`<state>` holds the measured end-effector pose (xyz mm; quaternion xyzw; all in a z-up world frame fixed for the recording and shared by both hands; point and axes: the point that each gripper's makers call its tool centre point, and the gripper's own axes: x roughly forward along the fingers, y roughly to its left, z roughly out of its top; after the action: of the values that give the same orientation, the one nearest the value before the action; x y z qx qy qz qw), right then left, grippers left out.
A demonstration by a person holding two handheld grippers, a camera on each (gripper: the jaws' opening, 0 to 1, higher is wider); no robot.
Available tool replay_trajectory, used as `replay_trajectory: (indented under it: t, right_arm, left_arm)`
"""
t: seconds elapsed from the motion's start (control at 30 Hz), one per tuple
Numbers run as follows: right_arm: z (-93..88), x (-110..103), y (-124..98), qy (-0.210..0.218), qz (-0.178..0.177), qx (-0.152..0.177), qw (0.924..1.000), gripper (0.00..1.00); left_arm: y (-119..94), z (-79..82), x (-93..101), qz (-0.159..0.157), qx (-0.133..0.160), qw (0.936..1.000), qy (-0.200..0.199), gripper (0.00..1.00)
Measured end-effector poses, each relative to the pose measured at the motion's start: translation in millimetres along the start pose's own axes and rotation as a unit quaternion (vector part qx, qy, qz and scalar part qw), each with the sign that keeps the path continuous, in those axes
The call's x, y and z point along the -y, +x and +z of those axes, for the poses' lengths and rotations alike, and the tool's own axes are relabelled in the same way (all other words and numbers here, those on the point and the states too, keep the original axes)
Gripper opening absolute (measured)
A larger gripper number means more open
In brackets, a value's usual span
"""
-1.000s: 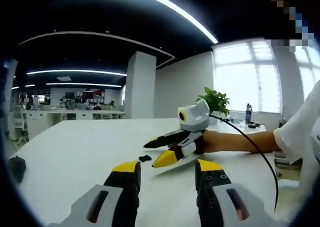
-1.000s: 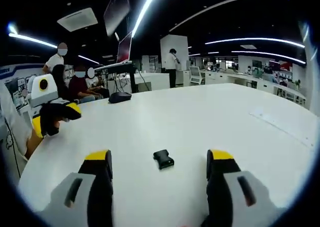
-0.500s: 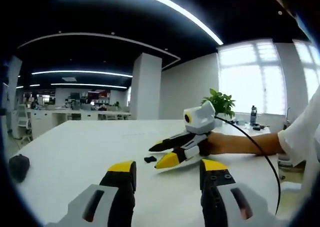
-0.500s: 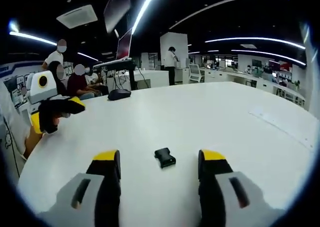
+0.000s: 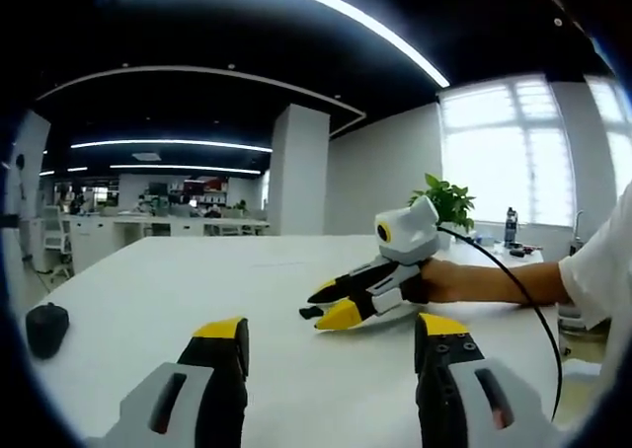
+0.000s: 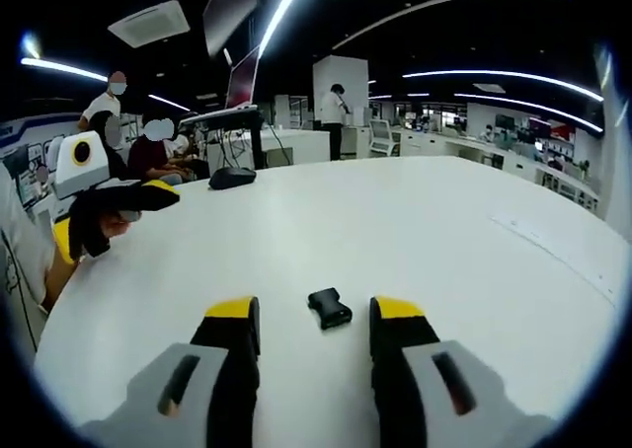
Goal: Snap the two parts of the plastic buckle together until the buckle closes and remains connected.
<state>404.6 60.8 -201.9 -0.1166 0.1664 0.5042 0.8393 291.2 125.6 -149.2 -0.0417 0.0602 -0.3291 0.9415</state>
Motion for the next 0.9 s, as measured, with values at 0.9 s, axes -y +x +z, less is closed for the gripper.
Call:
replay_trajectory:
  t: [0.9]
  right_arm:
    - [-3.0,1.2,-1.8,-0.008,-0.009,-0.005,0.9999,0.12]
  left_arm:
    - [-1.4,-4.3,-2.4,0.008,-0.009,0.9999,0.004,0.73]
